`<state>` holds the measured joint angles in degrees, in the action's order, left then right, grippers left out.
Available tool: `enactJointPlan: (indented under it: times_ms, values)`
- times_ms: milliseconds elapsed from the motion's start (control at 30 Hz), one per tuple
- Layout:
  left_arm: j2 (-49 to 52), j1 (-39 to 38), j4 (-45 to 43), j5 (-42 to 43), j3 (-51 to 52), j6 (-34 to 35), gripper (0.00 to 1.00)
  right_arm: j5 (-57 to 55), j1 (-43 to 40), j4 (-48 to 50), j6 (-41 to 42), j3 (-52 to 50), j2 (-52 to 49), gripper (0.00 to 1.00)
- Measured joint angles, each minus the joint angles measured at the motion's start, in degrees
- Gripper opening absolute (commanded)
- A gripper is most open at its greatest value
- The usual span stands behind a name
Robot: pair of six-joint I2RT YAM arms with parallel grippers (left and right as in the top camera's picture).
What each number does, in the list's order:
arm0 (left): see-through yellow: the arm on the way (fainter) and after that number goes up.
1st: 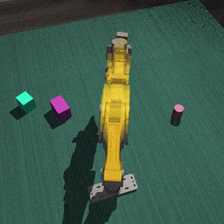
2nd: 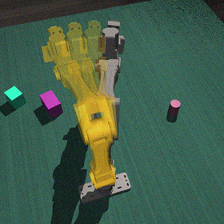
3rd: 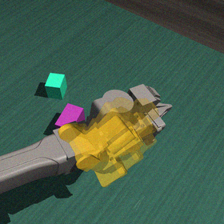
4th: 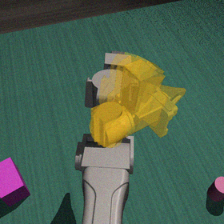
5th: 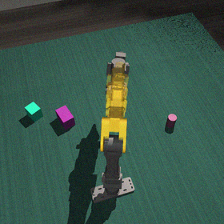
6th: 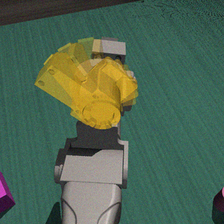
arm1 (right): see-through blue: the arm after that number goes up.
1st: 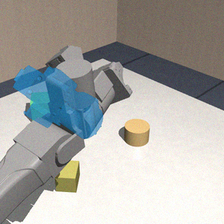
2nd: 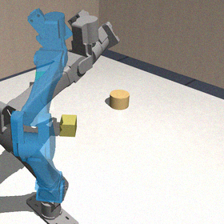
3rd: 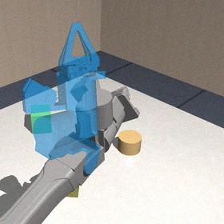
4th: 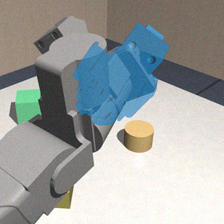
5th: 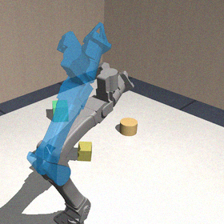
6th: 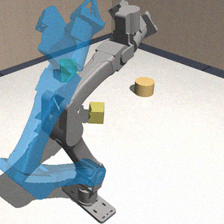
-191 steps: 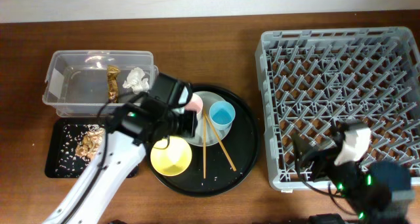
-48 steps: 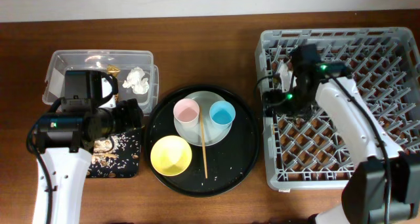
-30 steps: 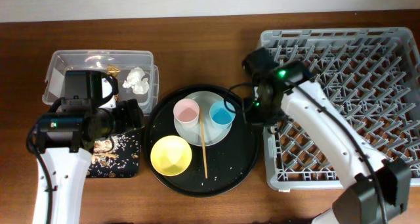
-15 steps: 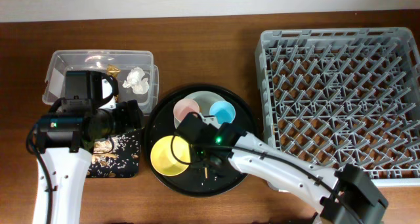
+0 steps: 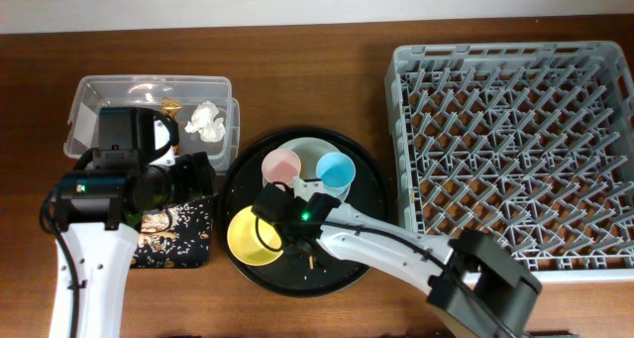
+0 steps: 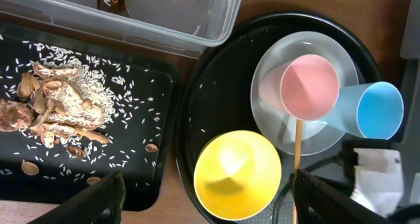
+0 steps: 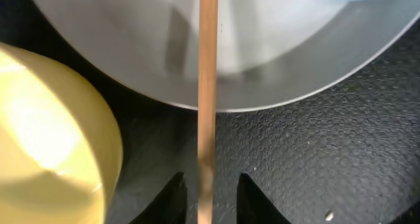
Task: Sort waste into correct bins and load items into the dishwasher rack
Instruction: 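Return the right gripper to the plate and grasp the second chopstick, then carry the second chopstick to the dish rack and place it with the right gripper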
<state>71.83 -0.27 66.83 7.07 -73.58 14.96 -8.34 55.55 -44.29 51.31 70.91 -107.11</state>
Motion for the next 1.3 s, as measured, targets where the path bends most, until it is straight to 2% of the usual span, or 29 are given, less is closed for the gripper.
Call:
enactJointPlan:
  times_ms: [67,167,333,533,600,967,1133,1300]
  values:
    - [0.0,0.0,0.0,0.0,0.0,0.0,0.81,-0.02,0.0,0.0,-0.02,0.0,-0.96,0.24]
    - [0.0,0.0,0.0,0.0,0.0,0.0,0.81,-0.02,0.0,0.02,-0.04,0.0,-0.96,0.11]
    - [0.0,0.0,0.0,0.0,0.0,0.0,0.81,0.0,0.0,0.04,0.17,0.0,-0.96,0.04]
    - [0.0,0.0,0.0,0.0,0.0,0.0,0.81,-0.04,-0.24,-0.81,0.15,0.07,-0.96,0.04]
    - [0.0,0.0,0.02,0.0,0.0,0.0,0.81,-0.09,-1.53,-4.35,-0.61,1.2,-0.79,0.04]
    - [0.0,0.0,0.0,0.0,0.0,0.0,0.81,4.37,-13.62,-14.08,-15.28,12.37,11.26,0.04]
    - [0.0,0.0,0.0,0.0,0.0,0.0,0.81,4.94,-27.19,-23.43,-23.41,12.79,15.1,0.04]
    - [0.0,0.0,-0.22,0.0,0.0,0.0,0.81,4.81,-37.51,-25.31,-31.91,12.79,15.06,0.04]
